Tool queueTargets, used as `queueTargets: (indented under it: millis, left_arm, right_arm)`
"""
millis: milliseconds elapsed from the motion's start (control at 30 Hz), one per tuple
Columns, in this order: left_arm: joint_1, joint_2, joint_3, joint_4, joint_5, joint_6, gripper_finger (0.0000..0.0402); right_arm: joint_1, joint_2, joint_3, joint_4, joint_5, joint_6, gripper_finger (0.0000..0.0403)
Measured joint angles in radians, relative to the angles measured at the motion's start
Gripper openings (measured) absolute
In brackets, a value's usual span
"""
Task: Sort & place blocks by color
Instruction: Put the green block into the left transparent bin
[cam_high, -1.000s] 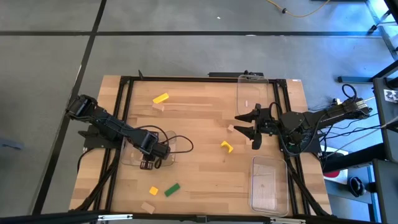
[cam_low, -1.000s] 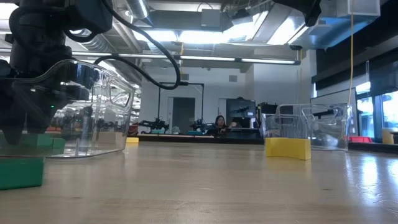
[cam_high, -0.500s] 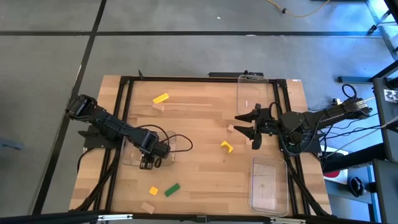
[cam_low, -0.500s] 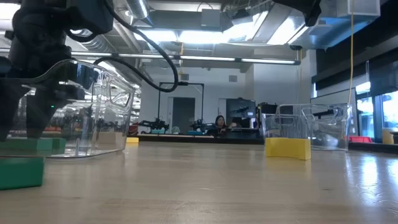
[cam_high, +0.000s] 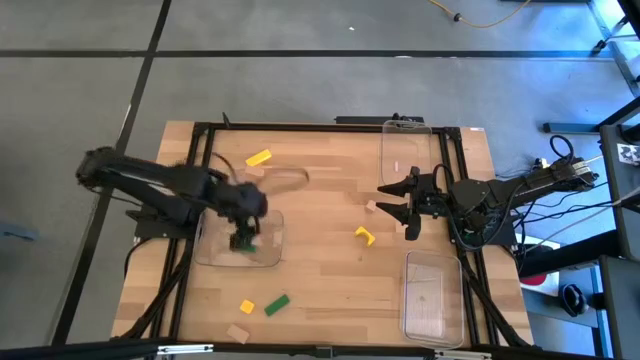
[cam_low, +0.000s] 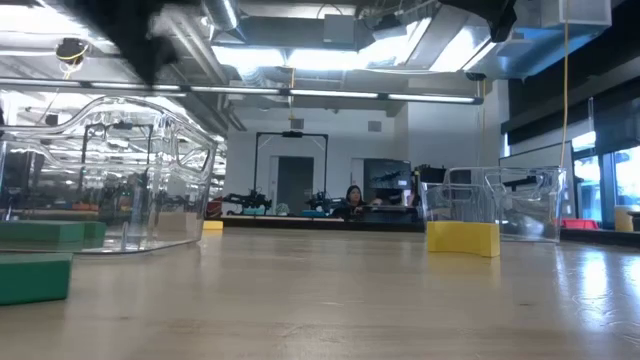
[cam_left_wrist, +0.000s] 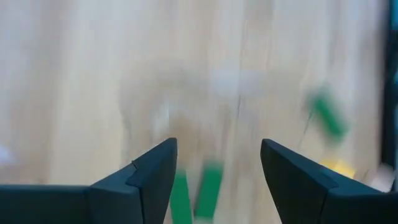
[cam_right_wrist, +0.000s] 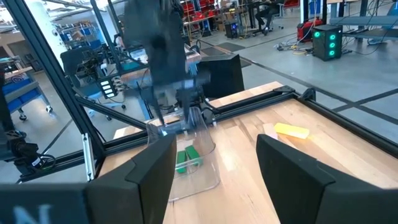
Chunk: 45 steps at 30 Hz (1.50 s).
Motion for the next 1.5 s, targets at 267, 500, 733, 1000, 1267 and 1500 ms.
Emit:
queueTargets:
  millis: [267, 500, 733, 1000, 1267, 1500]
  left_arm:
    - [0.120, -0.247, -0.099, 0.475, -0.141, -0.015, 0.0219]
    - [0.133, -0.336, -0.344, 0.836, -0.134, -0.029, 0.0216]
    - [0.112, -0.332, -0.440, 0.917, -0.132, -0.022, 0.0216]
    - [0.110, -0.332, -0.442, 0.920, -0.163, -0.022, 0.0216]
    - [0.110, -0.332, -0.442, 0.920, -0.190, -0.022, 0.0216]
    - [0.110, -0.332, -0.442, 0.920, -0.189, -0.041, 0.0216]
  right_arm:
    - [0.000, 0.000, 0.000, 0.000, 0.000, 0.000, 0.0225]
    - [0.000, 0.000, 0.000, 0.000, 0.000, 0.000, 0.0225]
    - [0.000, 0.000, 0.000, 0.000, 0.000, 0.000, 0.0225]
    - [0.000, 0.000, 0.000, 0.000, 0.000, 0.000, 0.0225]
    - [0.000, 0.000, 0.000, -0.001, 0.000, 0.000, 0.0225]
    - [0.000, 0.000, 0.000, -0.001, 0.000, 0.000, 0.0225]
